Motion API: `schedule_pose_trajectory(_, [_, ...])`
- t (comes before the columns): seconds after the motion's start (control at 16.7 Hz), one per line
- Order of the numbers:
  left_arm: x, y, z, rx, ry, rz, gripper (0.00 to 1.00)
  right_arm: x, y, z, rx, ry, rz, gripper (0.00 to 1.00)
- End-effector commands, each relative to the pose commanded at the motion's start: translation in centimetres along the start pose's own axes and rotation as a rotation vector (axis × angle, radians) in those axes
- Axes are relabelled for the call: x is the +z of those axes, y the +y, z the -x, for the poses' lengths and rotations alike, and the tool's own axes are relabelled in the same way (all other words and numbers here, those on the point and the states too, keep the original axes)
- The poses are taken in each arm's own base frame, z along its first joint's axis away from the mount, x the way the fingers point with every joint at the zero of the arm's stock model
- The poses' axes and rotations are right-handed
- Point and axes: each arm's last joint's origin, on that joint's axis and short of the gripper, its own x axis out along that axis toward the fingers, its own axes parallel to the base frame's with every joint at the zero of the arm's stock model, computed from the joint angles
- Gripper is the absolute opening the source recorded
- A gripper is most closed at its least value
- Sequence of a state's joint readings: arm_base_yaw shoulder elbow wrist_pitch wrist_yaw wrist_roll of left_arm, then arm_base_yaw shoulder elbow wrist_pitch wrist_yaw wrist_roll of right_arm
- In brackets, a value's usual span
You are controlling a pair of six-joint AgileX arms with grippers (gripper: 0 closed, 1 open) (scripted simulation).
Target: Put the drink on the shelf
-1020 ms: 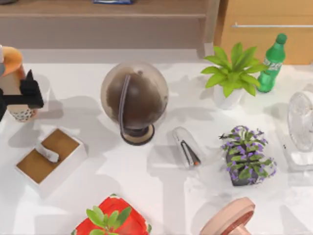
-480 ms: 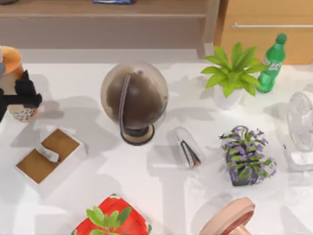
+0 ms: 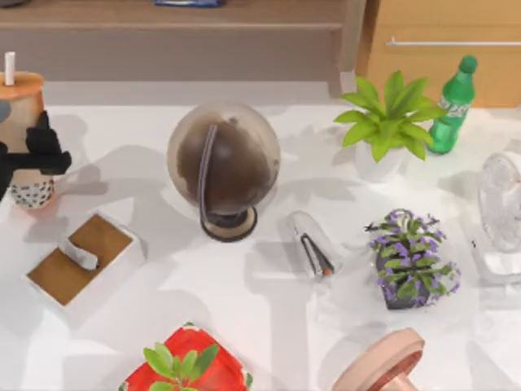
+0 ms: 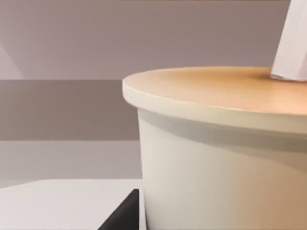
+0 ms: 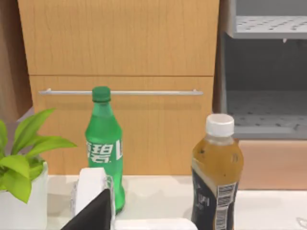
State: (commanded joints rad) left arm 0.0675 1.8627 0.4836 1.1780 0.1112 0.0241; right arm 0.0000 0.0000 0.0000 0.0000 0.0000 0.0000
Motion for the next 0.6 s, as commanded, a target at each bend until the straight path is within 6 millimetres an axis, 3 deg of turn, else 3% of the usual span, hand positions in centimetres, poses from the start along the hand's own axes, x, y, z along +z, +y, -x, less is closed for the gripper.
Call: schedule_pose_trajectory(0.6, [0.66,-0.09,0.04,-0.003,-0.009,-0.003,0.0,0.0,0.0,0.0,0.0,0.0,0.0,1.0])
